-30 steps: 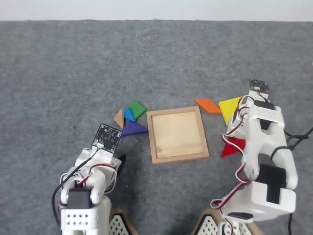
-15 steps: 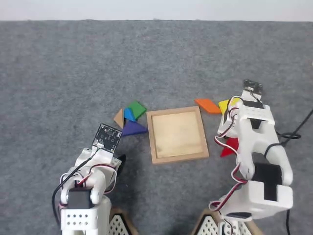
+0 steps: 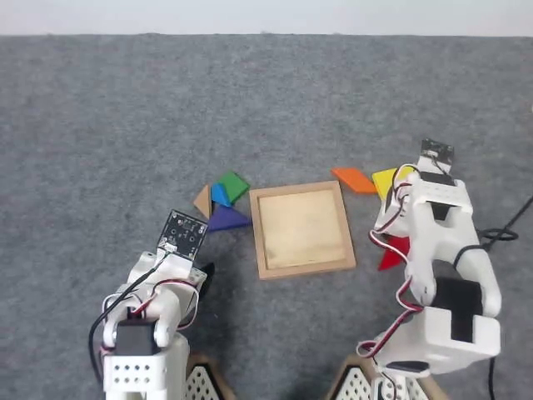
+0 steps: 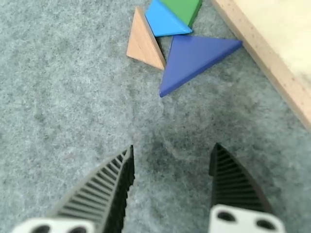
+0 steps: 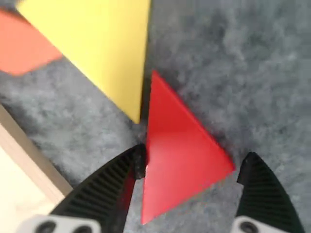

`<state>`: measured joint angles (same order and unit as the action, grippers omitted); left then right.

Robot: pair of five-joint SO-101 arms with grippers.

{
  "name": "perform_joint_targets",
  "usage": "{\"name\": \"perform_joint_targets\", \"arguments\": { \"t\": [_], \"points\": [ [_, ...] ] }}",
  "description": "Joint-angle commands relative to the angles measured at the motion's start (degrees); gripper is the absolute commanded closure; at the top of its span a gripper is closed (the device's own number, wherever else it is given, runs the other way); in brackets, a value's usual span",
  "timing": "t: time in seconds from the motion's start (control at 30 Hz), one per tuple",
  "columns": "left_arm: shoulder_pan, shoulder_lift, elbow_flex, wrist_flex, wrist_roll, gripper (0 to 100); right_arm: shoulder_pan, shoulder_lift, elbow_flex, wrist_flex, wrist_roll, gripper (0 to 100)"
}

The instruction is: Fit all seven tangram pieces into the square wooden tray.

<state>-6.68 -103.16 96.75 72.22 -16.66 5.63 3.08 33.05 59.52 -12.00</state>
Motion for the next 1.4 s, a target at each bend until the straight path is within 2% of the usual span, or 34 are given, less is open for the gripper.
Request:
{"name": "perform_joint_targets", "arguments": {
  "t": [0.0, 0.77, 0.93, 1.37],
  "points": [
    [0.2, -1.2, -0.3, 0.5, 0.4, 76, 0.8, -1.3, -3.1, 1.5, -3.1, 67.4],
    [0.2, -1.2, -0.3, 0.5, 0.4, 76, -0.5, -1.1, -1.7, -3.5, -1.9, 67.6],
    [0.2, -1.2, -0.3, 0.5, 0.4, 76, -0.6, 2.2, -2.1, -3.8, -1.9, 73.8],
    [0.2, -1.2, -0.3, 0.5, 0.4, 76, -0.6, 2.9, -2.1, -3.3, -1.7, 74.3]
  ]
}}
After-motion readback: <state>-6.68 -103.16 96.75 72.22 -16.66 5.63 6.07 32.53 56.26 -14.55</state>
